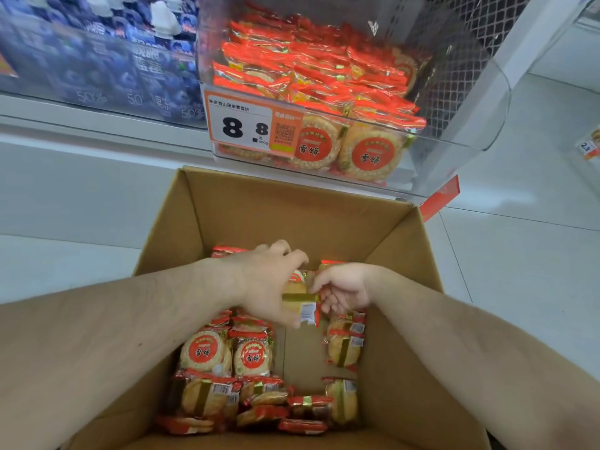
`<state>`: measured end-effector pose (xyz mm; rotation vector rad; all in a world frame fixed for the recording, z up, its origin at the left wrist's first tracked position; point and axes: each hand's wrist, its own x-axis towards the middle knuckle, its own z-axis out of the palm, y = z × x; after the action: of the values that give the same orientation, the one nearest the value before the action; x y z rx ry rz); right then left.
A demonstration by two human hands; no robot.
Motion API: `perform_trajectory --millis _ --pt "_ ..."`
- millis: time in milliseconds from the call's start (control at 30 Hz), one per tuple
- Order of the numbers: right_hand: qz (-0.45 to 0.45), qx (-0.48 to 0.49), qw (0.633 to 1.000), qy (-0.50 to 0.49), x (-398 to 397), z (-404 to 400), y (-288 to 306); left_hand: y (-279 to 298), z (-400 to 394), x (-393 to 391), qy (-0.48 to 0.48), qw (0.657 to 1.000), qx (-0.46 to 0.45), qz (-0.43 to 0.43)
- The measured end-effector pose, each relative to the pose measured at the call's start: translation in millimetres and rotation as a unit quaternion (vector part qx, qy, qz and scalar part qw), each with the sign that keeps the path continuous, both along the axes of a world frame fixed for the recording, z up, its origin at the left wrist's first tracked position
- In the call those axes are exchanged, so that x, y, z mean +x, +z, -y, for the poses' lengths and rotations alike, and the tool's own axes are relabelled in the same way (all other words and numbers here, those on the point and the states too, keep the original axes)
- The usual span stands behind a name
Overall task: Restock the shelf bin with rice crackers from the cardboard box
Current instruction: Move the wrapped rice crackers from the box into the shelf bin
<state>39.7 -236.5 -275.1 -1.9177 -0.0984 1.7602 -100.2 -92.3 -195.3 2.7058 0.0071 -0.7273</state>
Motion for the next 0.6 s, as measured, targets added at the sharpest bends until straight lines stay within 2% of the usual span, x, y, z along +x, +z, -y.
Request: perform_trajectory --millis 100,167,233,267,300,333,367,400,433,467,500,567,600 --pt "-0.166 0.169 0.970 -0.062 -9.4 -6.7 15.4 -5.3 6.7 -6.8 -0.003 1.000 0.012 0.011" --pt "-0.207 0.226 0.948 -0.081 -10.8 -5.2 8.9 -9.0 4.5 -6.3 0.006 0.998 0.027 0.050" --pt "-0.205 0.211 0.950 -0.107 -9.5 1.0 -3.4 -8.6 -3.6 -4.0 0.049 0.997 0.010 0.051" --pt "-0.159 0.166 0.966 -0.123 -9.2 5.0 -11.4 -7.5 -8.3 -2.5 0.087 0.995 -0.013 0.036" --pt "-0.068 0.098 0.987 -0.112 -9.2 11.3 -24.6 -6.4 -12.8 -1.3 0.131 0.990 -0.042 0.025" --pt "0.062 0.027 0.997 -0.038 -12.5 19.2 -35.2 -5.3 -16.9 0.0 0.175 0.982 -0.073 0.018" --pt "0.201 -0.047 0.974 0.096 -15.2 28.6 -47.9 -5.4 -20.6 0.9 0.221 0.969 -0.110 0.011" --pt "0.305 -0.098 0.916 0.240 -18.5 38.4 -62.1 -5.7 -23.7 1.3 0.277 0.947 -0.165 -0.002" --pt "0.373 -0.130 0.848 0.354 -24.1 49.2 -73.5 -5.7 -25.9 1.0 0.338 0.911 -0.234 -0.025" --pt "0.402 -0.152 0.801 0.416 -28.8 58.1 -83.5 -5.6 -27.5 0.6 0.391 0.869 -0.300 -0.054" --pt "0.417 -0.160 0.775 0.447 -32.8 65.2 -93.2 -5.1 -29.3 -0.2 0.428 0.829 -0.351 -0.079" --pt "0.433 -0.152 0.740 0.492 -37.5 72.7 -109.9 -3.6 -32.4 -1.3 0.468 0.773 -0.414 -0.108" --pt "0.435 -0.150 0.735 0.498 -39.8 73.9 -115.1 -2.7 -33.6 -1.5 0.484 0.752 -0.434 -0.111"
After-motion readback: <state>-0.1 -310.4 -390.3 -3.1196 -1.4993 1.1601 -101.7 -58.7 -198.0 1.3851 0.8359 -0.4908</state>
